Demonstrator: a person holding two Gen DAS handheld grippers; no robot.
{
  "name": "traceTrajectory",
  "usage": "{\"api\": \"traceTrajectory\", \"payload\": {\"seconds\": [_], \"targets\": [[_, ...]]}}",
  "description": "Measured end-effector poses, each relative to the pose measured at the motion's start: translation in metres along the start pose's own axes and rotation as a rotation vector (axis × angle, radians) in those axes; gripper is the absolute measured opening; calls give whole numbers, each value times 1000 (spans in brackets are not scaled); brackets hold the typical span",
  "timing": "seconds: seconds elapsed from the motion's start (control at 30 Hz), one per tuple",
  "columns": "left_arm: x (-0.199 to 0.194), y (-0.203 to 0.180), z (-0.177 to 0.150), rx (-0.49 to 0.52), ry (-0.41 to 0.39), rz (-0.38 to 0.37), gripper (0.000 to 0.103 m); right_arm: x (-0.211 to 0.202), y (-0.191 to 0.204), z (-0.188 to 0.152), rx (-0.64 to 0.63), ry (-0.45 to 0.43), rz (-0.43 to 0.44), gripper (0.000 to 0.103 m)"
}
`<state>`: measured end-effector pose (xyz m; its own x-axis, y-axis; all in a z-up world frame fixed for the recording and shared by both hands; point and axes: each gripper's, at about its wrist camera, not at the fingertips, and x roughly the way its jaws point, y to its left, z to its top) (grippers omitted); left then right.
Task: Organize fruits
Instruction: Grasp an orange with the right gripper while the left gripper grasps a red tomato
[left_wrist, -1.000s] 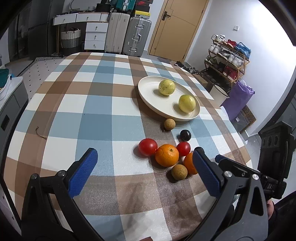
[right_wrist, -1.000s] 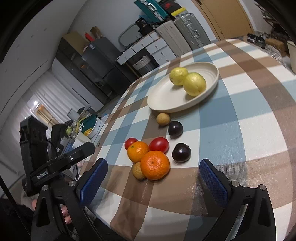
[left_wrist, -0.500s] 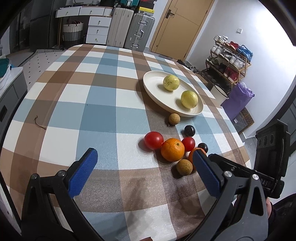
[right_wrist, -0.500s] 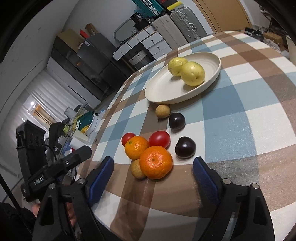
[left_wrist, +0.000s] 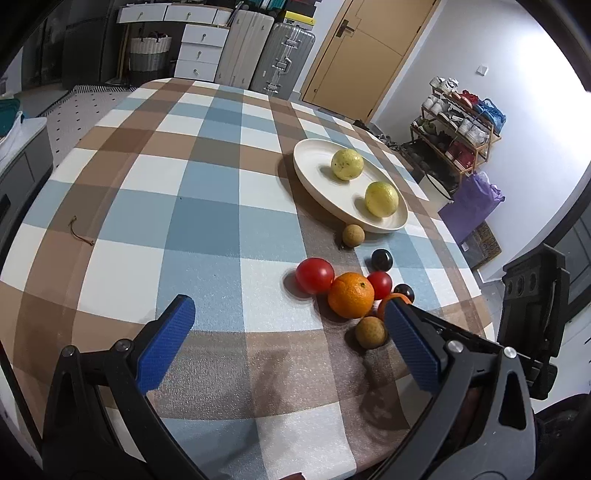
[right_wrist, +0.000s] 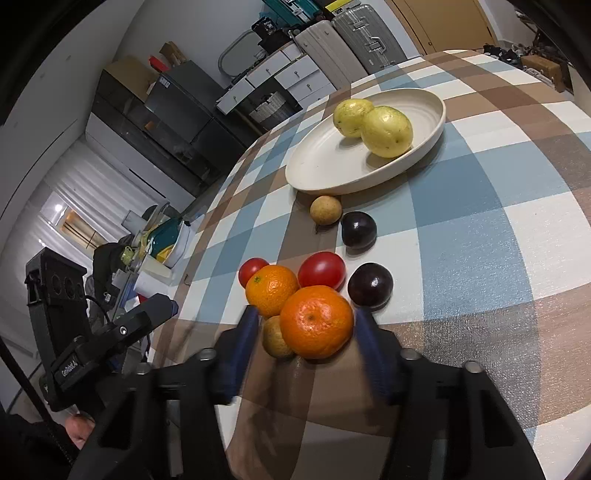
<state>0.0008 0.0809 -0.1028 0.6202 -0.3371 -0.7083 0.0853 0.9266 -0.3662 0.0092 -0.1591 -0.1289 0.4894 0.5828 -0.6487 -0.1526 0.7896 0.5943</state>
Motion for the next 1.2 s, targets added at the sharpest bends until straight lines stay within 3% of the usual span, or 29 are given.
{"api": "traceTrajectory", "payload": {"seconds": [0.07, 0.2, 1.0, 1.2], "targets": [[1, 0, 0, 1, 2, -3, 102, -1, -1, 0, -7, -6, 6, 41], [4, 0, -1, -2, 12, -5, 102, -1, -1, -2, -32, -6, 15, 39], [51, -19, 7, 36, 115, 22, 102, -34, 1, 11, -109, -116, 121, 38], [63, -5, 18, -27, 122, 19, 102, -36, -3, 16, -104, -118, 136, 38]]}}
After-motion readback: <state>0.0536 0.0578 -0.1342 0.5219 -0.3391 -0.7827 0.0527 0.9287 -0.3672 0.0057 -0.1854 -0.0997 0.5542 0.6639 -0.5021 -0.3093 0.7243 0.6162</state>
